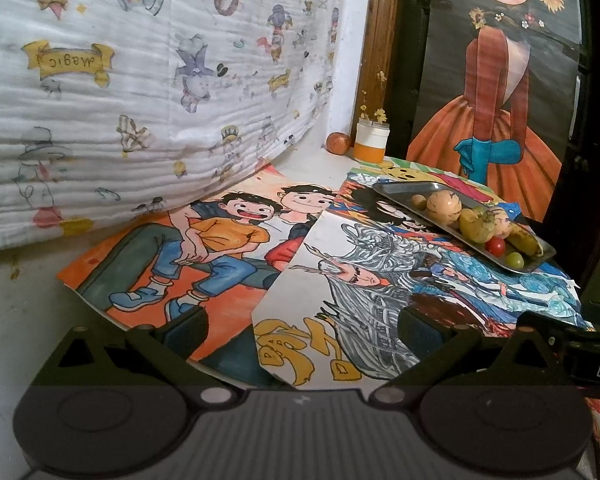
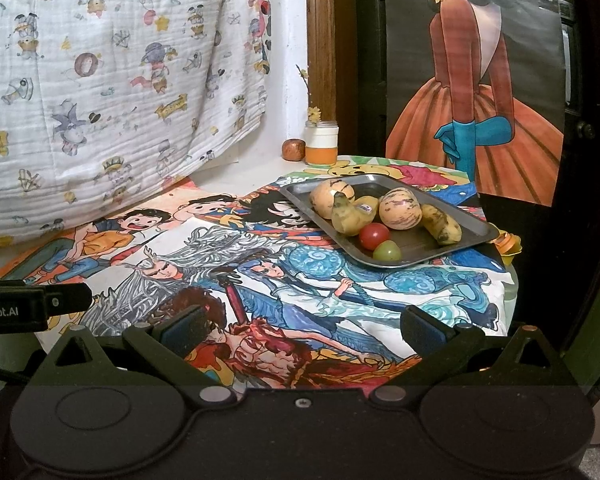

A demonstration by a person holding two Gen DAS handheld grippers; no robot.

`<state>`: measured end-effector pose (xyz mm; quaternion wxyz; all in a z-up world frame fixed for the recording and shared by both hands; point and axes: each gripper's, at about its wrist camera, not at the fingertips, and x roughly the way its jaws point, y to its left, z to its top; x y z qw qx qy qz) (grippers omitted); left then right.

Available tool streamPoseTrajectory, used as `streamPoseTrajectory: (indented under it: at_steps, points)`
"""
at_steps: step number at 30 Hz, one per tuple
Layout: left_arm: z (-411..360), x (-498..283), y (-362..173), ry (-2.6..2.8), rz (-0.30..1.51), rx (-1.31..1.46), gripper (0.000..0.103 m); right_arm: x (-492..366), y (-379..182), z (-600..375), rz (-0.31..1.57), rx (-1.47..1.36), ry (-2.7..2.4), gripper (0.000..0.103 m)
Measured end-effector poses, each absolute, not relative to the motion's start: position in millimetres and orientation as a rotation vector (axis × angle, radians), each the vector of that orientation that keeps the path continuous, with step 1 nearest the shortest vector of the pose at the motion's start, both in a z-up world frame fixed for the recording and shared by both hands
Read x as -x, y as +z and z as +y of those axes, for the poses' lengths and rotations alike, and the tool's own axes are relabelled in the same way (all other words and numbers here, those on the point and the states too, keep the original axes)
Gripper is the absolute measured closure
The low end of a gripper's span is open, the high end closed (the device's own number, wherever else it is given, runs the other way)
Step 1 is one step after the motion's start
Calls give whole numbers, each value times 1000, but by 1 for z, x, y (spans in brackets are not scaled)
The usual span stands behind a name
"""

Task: Organize fruits

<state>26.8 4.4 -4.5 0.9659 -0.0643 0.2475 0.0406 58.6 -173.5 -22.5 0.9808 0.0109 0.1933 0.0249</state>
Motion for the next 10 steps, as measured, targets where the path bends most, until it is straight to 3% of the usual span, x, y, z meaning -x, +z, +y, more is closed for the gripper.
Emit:
streamPoseTrajectory:
  at_steps: [10]
  points:
    - [4, -27, -5, 80, 502, 131, 0, -59, -22, -173, 390, -22, 50, 1]
